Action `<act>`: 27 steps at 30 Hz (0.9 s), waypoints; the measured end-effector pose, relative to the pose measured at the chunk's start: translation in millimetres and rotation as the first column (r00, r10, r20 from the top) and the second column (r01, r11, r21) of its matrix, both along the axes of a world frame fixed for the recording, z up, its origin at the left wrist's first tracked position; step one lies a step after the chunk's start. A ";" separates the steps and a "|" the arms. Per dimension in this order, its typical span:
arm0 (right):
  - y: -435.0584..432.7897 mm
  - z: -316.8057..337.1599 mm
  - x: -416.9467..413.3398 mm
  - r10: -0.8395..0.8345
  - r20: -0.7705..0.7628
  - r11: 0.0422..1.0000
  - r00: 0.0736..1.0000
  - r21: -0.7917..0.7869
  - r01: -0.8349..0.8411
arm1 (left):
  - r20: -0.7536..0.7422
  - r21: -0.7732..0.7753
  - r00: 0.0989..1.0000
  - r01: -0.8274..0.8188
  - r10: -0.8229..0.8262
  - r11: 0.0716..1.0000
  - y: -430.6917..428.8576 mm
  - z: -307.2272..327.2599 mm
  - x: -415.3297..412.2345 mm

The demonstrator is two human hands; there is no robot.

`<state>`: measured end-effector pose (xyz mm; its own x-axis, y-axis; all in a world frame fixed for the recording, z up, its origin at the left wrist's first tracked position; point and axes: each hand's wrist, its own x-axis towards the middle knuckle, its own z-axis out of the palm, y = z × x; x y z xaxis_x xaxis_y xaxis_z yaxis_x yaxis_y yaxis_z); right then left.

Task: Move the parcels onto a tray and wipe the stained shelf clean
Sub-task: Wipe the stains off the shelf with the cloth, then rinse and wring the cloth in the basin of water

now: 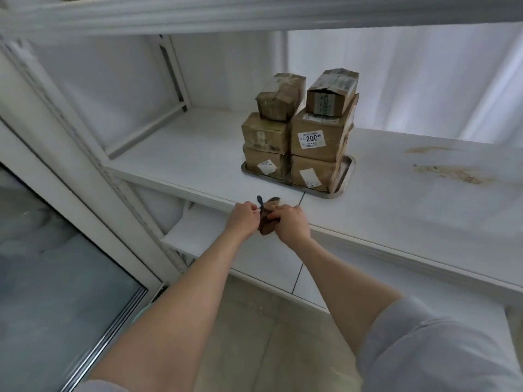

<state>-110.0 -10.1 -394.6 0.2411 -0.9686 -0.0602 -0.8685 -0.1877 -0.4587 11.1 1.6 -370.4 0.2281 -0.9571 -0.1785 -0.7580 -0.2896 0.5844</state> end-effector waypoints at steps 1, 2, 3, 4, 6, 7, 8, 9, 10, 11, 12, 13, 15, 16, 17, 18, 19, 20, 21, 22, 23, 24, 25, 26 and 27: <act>0.9 0.7 13.8 0.005 0.035 1.000 0.999 0.021 -0.006 | -0.016 -0.007 1.000 -0.026 0.026 1.000 1.7 -0.9 15.1; 2.3 1.6 28.0 0.009 0.095 0.999 0.995 0.052 -0.014 | -0.024 -0.012 0.998 -0.060 0.059 0.998 3.6 -1.6 30.2; 4.9 1.6 43.2 0.012 0.170 0.996 0.985 0.085 -0.026 | -0.037 -0.015 0.995 -0.098 0.097 0.995 5.7 -3.4 45.6; 7.4 0.6 58.7 0.014 0.239 0.992 0.971 0.121 -0.044 | -0.056 -0.004 0.989 -0.134 0.134 0.991 7.9 -5.7 60.5; 12.5 -3.9 88.7 0.000 0.328 0.976 0.945 0.205 -0.071 | -0.090 0.035 0.975 -0.203 0.205 0.979 12.5 -12.0 89.6; 13.9 -6.9 102.9 -0.017 0.360 0.967 0.933 0.243 -0.077 | -0.102 0.054 0.966 -0.234 0.239 0.971 15.3 -15.3 103.8; 14.8 -11.8 116.7 -0.041 0.396 0.954 0.917 0.287 -0.081 | -0.117 0.076 0.956 -0.263 0.270 0.962 19.1 -17.1 117.5; 15.7 -15.9 128.7 -0.072 0.436 0.939 0.897 0.333 -0.087 | -0.136 0.097 0.944 -0.289 0.300 0.952 23.4 -17.8 130.4; 15.7 -20.3 141.1 -0.105 0.478 0.924 0.872 0.371 -0.092 | -0.155 0.117 0.929 -0.319 0.335 0.940 27.3 -20.0 144.9; 17.0 -23.1 151.3 -0.137 0.513 0.913 0.847 0.397 -0.093 | -0.172 0.136 0.917 -0.339 0.359 0.931 31.1 -22.4 157.9; 18.0 -26.6 161.9 -0.156 0.539 0.907 0.828 0.410 -0.096 | -0.187 0.149 0.906 -0.357 0.381 0.922 35.1 -24.7 170.7; 21.0 -30.8 179.7 -0.164 0.552 0.901 0.817 0.422 -0.105 | -0.199 0.162 0.890 -0.383 0.410 0.909 41.9 -27.7 189.5; 23.0 -37.7 196.0 -0.163 0.558 0.896 0.814 0.429 -0.114 | -0.222 0.188 0.864 -0.417 0.452 0.889 48.5 -32.2 206.9; 24.0 -41.5 207.9 -0.158 0.557 0.894 0.816 0.430 -0.121 | -0.230 0.203 0.853 -0.429 0.469 0.880 52.2 -34.3 217.6; 25.6 -45.0 220.2 -0.146 0.553 0.894 0.820 0.429 -0.130 | -0.241 0.217 0.840 -0.442 0.487 0.870 56.6 -36.9 228.8; 26.5 -48.6 232.7 -0.140 0.556 0.891 0.819 0.431 -0.140 | -0.254 0.239 0.822 -0.457 0.509 0.857 60.2 -39.2 239.7; 28.0 -51.7 244.2 -0.138 0.566 0.887 0.813 0.435 -0.152 | -0.269 0.263 0.800 -0.475 0.537 0.840 64.0 -42.3 250.5; 29.5 -54.9 255.9 -0.141 0.580 0.880 0.802 0.445 -0.166 | -0.286 0.284 0.773 -0.495 0.566 0.821 67.6 -46.4 260.9; 30.9 -56.7 267.4 -0.147 0.593 0.872 0.792 0.455 -0.178 | -0.308 0.300 0.744 -0.515 0.592 0.803 69.9 -50.5 271.1; 31.9 -59.3 278.9 -0.159 0.594 0.862 0.789 0.473 -0.181 | -0.334 0.314 0.712 -0.534 0.618 0.785 71.5 -55.3 280.6; 31.7 -62.0 290.0 -0.169 0.592 0.852 0.788 0.489 -0.184 | -0.363 0.326 0.679 -0.549 0.638 0.769 72.0 -58.9 288.6; 30.4 -65.7 302.0 -0.181 0.592 0.841 0.786 0.507 -0.189 | -0.384 0.335 0.654 -0.560 0.652 0.758 71.3 -63.1 296.6; 28.4 -69.6 313.3 -0.193 0.591 0.827 0.784 0.528 -0.195 | -0.400 0.344 0.634 -0.566 0.662 0.749 70.3 -67.2 304.0; 25.3 -73.0 324.3 -0.195 0.588 0.814 0.785 0.543 -0.205 | -0.413 0.353 0.616 -0.570 0.670 0.742 68.3 -71.2 311.2; 21.1 -76.7 335.6 -0.186 0.588 0.806 0.787 0.550 -0.220 | -0.425 0.361 0.601 -0.573 0.677 0.736 66.3 -75.2 319.2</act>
